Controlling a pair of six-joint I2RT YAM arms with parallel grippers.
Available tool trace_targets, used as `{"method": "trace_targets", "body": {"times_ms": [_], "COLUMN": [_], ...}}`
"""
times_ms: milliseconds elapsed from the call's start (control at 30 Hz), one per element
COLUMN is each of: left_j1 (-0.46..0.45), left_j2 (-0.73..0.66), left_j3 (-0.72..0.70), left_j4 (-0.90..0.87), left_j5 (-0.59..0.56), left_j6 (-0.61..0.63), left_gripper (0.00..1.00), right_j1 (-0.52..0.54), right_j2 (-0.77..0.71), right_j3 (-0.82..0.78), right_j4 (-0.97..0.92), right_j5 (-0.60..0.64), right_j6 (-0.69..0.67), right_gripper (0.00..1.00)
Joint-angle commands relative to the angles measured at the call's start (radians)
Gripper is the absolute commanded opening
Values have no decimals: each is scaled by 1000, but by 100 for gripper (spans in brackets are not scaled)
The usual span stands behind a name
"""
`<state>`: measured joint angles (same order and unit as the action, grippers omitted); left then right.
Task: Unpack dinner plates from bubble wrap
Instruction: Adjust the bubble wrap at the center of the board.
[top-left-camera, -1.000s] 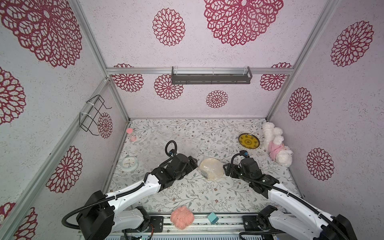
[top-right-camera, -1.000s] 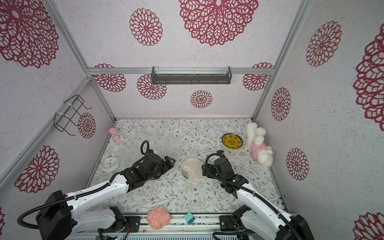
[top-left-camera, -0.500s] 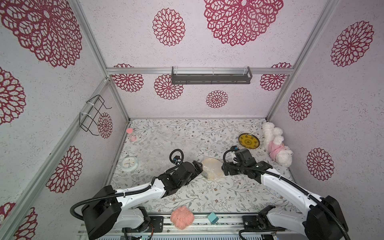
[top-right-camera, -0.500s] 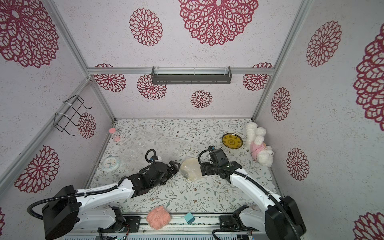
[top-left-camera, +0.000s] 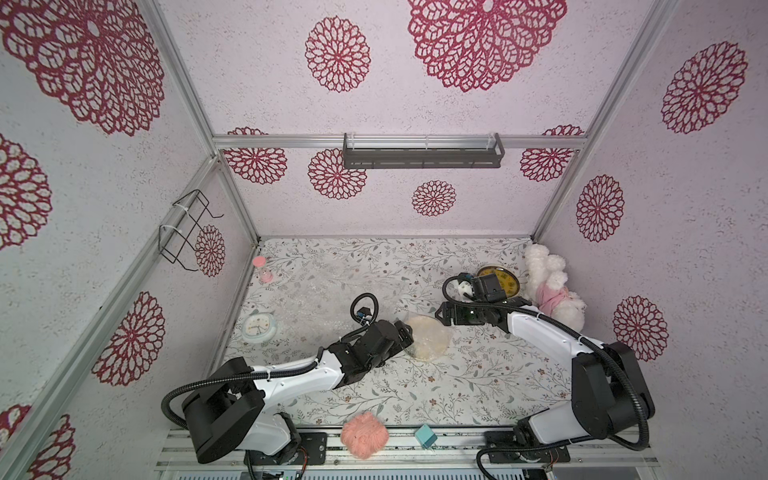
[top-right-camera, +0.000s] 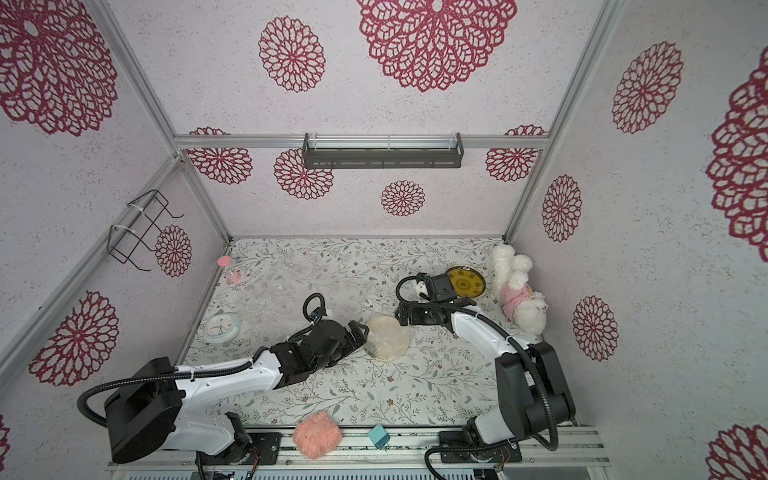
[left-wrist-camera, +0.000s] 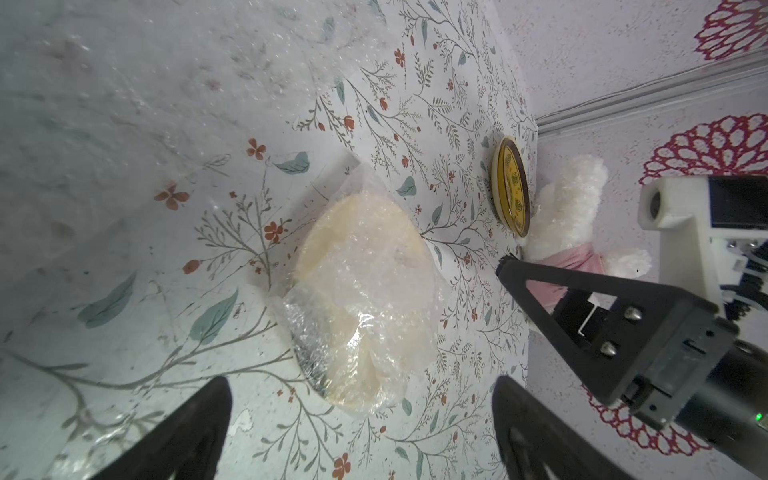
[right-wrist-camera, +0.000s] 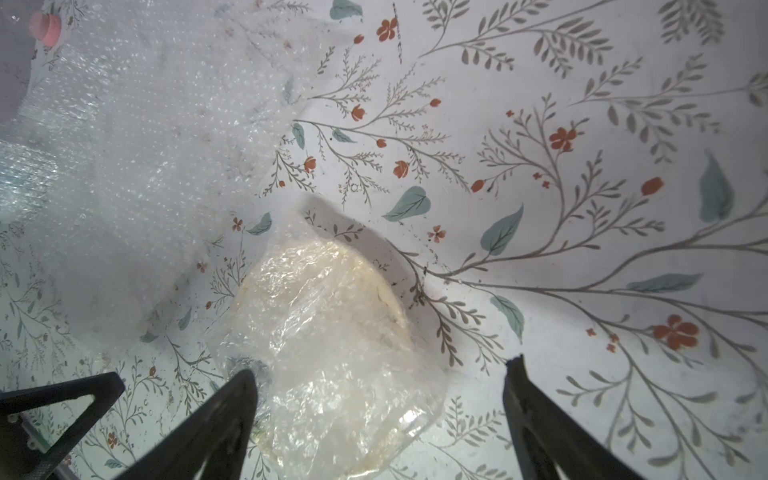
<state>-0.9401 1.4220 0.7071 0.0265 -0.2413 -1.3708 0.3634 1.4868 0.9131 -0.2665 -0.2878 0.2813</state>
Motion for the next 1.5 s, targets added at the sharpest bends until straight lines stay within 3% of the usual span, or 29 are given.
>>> {"method": "trace_targets", "body": {"times_ms": [0, 467, 700, 1467], "left_j1": [-8, -6, -21, 6], "left_j2": [23, 125, 162, 273], "left_j3": [18, 14, 36, 91], "left_j4": [43, 189, 119, 194], "left_j5": [-3, 39, 42, 52], "left_j6": [43, 22, 6, 25], "left_gripper": [100, 100, 99, 99], "right_j1": [-7, -21, -24, -24], "right_j2": [-4, 9, 4, -63], "right_j3": [-10, -75, -101, -212], "right_j4": [70, 156, 158, 225], "right_j5": [-68, -108, -101, -102], "right_j6": [33, 81, 77, 130], "right_gripper": [93, 92, 92, 91]}}
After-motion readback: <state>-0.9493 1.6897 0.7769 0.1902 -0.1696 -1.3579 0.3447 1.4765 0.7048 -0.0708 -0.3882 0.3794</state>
